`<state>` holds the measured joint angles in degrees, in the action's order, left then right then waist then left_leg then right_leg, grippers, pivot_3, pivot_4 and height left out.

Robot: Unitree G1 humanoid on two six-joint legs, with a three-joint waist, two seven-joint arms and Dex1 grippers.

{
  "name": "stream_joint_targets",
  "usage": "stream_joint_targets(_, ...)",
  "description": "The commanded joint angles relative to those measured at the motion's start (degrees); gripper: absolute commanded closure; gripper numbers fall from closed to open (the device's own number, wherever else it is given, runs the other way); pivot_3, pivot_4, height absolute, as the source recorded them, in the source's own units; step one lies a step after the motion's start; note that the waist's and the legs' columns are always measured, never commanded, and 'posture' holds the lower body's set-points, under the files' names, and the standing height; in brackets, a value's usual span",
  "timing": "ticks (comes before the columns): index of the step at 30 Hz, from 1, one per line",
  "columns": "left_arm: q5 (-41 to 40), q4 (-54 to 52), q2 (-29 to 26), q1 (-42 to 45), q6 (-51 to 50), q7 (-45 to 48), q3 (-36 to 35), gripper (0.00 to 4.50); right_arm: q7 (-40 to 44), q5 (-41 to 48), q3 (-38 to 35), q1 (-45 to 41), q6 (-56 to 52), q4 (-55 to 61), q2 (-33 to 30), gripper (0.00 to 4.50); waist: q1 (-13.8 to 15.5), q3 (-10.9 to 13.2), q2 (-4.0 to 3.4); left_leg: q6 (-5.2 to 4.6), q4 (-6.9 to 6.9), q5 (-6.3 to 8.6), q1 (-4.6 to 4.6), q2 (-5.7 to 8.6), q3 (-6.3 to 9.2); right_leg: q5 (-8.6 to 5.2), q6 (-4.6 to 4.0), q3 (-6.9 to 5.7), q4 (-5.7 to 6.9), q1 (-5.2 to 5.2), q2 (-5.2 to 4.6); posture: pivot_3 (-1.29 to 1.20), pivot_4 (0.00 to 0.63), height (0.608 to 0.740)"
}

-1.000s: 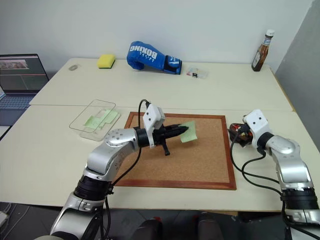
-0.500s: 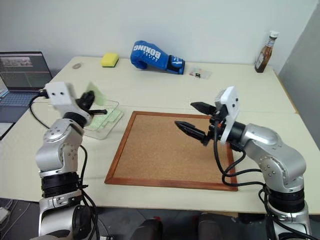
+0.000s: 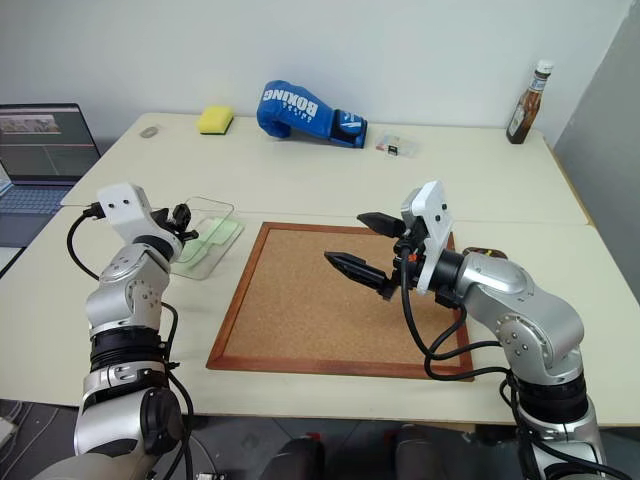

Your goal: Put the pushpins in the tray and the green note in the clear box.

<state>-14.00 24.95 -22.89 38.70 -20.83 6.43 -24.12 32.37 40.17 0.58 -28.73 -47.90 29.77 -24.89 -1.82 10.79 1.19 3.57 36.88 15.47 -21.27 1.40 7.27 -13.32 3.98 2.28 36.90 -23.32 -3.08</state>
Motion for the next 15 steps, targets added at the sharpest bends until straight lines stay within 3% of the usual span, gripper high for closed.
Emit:
stream_joint_targets(1,-0.3,-6.4,-2.0,-0.6,0.1,2.8,2.0,1.59,-1.0,-0.3,-0.5,0.5,1.4,1.2,0.2,0.0,0.0,0.0,0.0,0.0,0.0,0.0,0.0,0.0,0.0,0.0,0.0,0.0,0.0,0.0,0.0,0.0,0.15,0.74)
stream_joint_targets(6,0.3,-23.0,-3.8,-8.4,-2.1,9.9,9.6,0.74,-5.5,-4.2,-1.5,5.4,3.3,2.8,0.2,0.0,0.0,0.0,0.0,0.01,-0.02,0.0,-0.06,0.0,0.0,0.13,-0.22,0.02,-0.01,-0.05,-0.01,0.0,0.15,0.74)
stream_joint_targets(9,-1.9,-35.5,-3.0,-16.2,-6.3,11.2,12.2,0.74,-13.1,-13.1,-0.5,11.3,6.5,3.6,0.4,0.0,0.1,0.0,0.0,0.01,-0.03,0.01,-0.12,0.0,-0.02,0.16,-0.27,0.05,-0.02,-0.11,-0.04,0.0,0.15,0.74)
stream_joint_targets(15,-3.3,-49.3,2.8,-31.0,-12.2,6.9,13.3,0.74,-24.1,-27.7,4.6,24.1,14.1,4.7,3.4,0.0,0.1,0.0,0.0,0.02,-0.05,0.01,-0.2,-0.06,-0.09,-0.03,-0.02,0.09,-0.02,-0.24,-0.02,0.0,0.15,0.74)
